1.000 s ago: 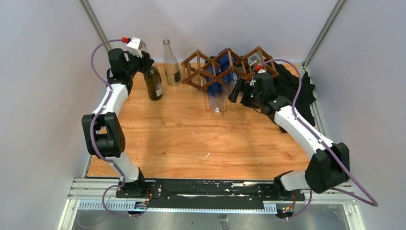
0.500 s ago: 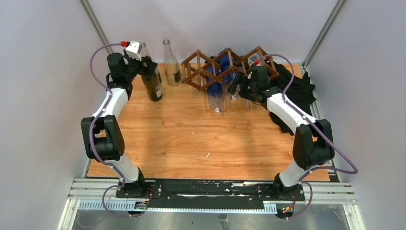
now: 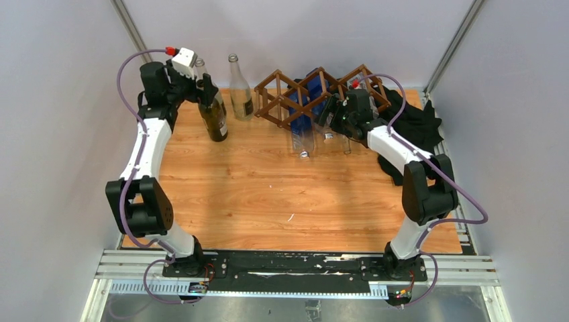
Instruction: Take the wine bottle off the wine rack
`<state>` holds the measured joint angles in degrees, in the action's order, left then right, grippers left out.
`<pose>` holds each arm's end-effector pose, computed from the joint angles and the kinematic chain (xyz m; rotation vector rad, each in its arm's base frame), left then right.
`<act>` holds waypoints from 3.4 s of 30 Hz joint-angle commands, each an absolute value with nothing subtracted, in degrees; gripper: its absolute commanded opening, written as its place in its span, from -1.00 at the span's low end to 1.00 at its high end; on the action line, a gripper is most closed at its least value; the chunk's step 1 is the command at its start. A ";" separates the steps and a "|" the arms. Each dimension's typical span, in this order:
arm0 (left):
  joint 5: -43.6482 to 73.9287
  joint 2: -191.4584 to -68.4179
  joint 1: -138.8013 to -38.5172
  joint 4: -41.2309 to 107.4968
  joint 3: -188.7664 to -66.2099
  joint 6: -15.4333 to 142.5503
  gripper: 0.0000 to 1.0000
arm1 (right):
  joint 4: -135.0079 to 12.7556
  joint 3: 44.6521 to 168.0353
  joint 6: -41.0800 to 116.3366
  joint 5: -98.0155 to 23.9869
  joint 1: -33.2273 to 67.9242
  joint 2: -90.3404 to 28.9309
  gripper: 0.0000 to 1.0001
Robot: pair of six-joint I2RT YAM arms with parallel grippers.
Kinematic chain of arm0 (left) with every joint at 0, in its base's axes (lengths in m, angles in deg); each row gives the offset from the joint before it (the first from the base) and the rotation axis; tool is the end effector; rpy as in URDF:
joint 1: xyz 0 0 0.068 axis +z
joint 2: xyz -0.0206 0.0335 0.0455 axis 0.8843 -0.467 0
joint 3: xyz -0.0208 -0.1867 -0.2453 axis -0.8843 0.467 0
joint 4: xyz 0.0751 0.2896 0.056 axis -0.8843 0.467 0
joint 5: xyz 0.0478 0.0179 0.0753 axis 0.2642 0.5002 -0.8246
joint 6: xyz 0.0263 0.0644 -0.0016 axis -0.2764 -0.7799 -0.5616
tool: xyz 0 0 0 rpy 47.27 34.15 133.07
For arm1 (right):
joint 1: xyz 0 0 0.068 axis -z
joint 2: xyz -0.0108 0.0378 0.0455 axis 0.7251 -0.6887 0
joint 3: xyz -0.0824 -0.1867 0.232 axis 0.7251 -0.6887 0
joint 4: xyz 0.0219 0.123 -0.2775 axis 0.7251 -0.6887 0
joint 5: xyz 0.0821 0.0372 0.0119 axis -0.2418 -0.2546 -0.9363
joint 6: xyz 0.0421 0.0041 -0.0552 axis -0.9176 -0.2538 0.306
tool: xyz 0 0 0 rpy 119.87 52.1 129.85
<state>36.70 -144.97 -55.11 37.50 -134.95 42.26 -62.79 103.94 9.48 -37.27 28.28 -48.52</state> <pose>0.4389 0.0260 0.3914 0.4077 1.7279 -0.2565 0.4432 0.1538 0.2786 0.2229 2.1194 0.7048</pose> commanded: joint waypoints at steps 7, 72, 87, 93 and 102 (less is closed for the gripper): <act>55.00 -132.96 -54.86 62.34 -135.60 31.95 1.00 | -56.82 103.17 5.57 -40.82 29.25 -49.45 0.36; 38.37 -111.29 -93.60 78.47 -118.44 -13.95 1.00 | -96.30 101.07 7.45 -58.38 22.92 -5.23 -1.00; 33.23 -112.98 -102.55 76.17 -117.61 -8.92 1.00 | -87.49 111.06 6.60 -56.98 4.87 -22.50 -1.00; 29.81 -111.49 -103.55 71.48 -113.62 -6.27 1.00 | -86.16 115.66 7.08 -58.02 1.22 -28.16 -1.00; 26.68 -111.44 -103.64 66.53 -111.41 -6.08 0.86 | -84.78 119.30 6.76 -59.58 -2.18 -32.59 -1.00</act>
